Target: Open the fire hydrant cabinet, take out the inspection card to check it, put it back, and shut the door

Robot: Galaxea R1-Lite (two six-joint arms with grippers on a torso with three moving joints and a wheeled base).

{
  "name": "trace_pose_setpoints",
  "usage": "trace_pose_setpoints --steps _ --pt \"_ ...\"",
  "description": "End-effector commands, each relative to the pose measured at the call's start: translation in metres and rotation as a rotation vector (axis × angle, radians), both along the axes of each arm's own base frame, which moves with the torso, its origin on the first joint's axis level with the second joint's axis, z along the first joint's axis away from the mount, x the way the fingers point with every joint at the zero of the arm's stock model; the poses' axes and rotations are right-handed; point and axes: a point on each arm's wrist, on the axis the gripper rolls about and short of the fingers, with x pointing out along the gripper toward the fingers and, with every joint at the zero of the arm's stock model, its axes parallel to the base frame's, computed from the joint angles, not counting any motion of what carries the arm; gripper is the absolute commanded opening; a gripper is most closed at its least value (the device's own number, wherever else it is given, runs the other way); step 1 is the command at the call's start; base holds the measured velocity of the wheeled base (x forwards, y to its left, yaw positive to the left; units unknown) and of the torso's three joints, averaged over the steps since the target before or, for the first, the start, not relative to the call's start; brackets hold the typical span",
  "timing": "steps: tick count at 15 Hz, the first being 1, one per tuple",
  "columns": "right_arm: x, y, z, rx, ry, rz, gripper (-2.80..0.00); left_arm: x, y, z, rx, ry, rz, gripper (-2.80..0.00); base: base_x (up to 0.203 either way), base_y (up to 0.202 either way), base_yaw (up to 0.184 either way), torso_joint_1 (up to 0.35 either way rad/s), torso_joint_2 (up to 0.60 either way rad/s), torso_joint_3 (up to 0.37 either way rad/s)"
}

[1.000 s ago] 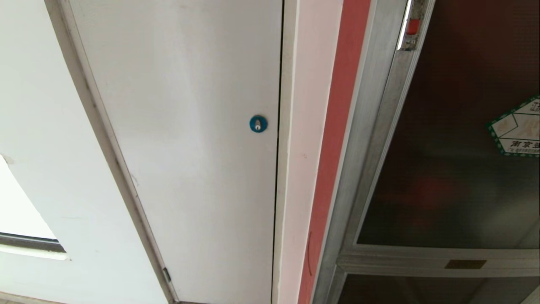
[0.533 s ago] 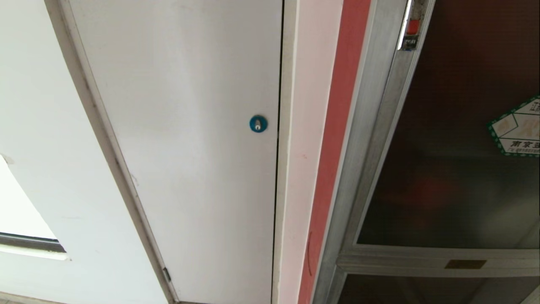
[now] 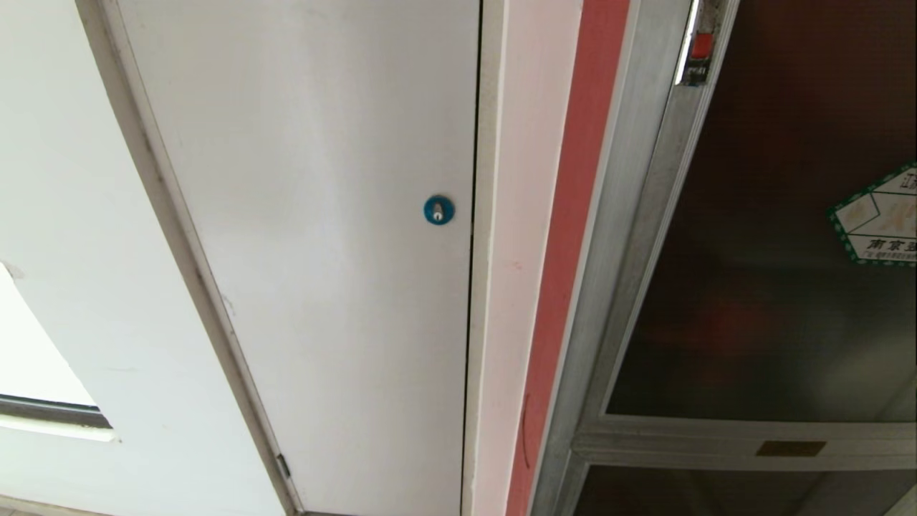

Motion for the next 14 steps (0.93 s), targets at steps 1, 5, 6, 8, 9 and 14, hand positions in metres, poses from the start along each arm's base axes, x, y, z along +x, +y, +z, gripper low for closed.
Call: trace_pose_setpoints --steps 1,5,6,8,9,14 --pt "0.005 0.000 0.005 0.013 0.015 0.022 -2.80 0.000 0.000 -0.002 0.000 0.006 0.001 -2.80 0.000 0.000 0.000 0.000 0.00 0.000" --pt "0.010 0.001 0.027 0.080 0.031 0.070 -2.80 0.000 0.000 -0.002 0.000 0.005 0.001 -2.80 0.000 0.000 0.000 0.000 0.00 0.000" --pt "0.012 0.001 0.032 0.095 0.037 0.089 -2.80 0.000 0.000 -0.002 0.000 0.006 0.001 -2.80 0.000 0.000 0.000 0.000 0.00 0.000" --pt "0.018 0.002 0.044 0.143 0.069 0.134 -2.80 0.000 0.000 -0.002 0.000 0.005 0.001 -2.80 0.000 0.000 0.000 0.000 0.00 0.000" --pt "0.023 0.003 0.049 0.165 0.090 0.160 -2.80 0.000 0.000 -0.002 0.000 0.006 0.001 -2.80 0.000 0.000 0.000 0.000 0.00 0.000" --pt "0.063 0.006 0.065 0.189 0.163 0.230 -2.80 0.000 0.000 -0.002 0.000 0.005 0.000 -2.80 0.000 0.000 0.000 0.000 0.00 0.000"
